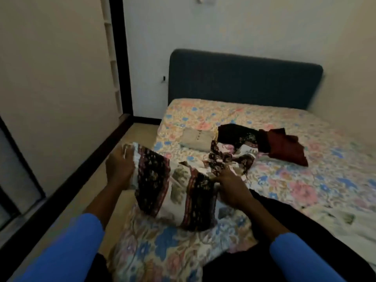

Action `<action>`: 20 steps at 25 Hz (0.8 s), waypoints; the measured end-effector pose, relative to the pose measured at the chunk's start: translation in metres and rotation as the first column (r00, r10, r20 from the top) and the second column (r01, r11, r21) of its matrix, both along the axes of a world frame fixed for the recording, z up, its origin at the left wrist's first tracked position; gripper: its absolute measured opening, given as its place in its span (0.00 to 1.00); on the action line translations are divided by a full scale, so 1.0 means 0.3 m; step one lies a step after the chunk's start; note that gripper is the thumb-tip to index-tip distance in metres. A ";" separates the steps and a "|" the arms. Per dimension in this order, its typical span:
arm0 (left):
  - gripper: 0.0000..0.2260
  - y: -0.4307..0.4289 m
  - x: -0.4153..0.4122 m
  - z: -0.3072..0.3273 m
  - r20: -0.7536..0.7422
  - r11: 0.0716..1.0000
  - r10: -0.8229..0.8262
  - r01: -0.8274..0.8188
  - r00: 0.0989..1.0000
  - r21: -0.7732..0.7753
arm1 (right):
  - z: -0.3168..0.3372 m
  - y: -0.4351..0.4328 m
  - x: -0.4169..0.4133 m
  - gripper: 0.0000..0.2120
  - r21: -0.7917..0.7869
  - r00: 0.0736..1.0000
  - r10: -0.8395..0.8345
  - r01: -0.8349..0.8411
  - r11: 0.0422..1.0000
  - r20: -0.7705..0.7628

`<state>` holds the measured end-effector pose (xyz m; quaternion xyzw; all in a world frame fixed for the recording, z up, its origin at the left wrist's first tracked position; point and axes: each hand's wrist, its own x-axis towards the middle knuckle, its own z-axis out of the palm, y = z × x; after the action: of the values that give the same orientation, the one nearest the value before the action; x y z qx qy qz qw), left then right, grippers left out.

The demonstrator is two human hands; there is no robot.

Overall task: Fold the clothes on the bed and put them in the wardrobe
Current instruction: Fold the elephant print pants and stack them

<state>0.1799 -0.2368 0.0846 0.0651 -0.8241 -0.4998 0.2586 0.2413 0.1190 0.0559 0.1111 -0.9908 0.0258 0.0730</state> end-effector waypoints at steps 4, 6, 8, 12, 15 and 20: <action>0.17 -0.079 0.006 -0.345 0.139 0.996 0.055 -0.064 0.989 0.065 | -0.166 -0.092 -0.003 0.24 -0.406 0.980 -0.197 0.196 0.893 0.039; 0.16 -0.117 0.000 -0.396 0.130 0.992 0.080 -0.091 0.988 0.083 | -0.179 -0.132 -0.014 0.26 -0.472 0.956 -0.293 0.254 0.844 -0.010; 0.15 -0.130 0.003 -0.418 0.103 0.990 0.067 -0.078 0.992 0.113 | -0.191 -0.169 -0.026 0.23 -0.372 0.923 -0.384 0.360 0.856 0.012; 0.15 -0.140 -0.009 -0.475 0.100 0.956 0.122 -0.144 0.987 0.257 | -0.237 -0.231 -0.044 0.29 -0.006 0.804 -0.559 0.572 0.820 0.200; 0.14 -0.147 -0.055 -0.479 0.131 0.925 0.161 -0.196 0.978 0.326 | -0.240 -0.256 -0.036 0.32 -0.030 0.757 -0.642 0.649 0.760 0.122; 0.20 -0.154 -0.095 -0.487 0.146 0.902 0.159 -0.203 0.977 0.382 | -0.248 -0.320 -0.066 0.24 -0.296 0.838 -0.403 0.516 0.804 0.366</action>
<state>0.1514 -0.2829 -0.0615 0.2199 -0.7100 -0.6248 0.2392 0.2214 0.0230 -0.0185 -0.1564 -0.9627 0.2159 -0.0463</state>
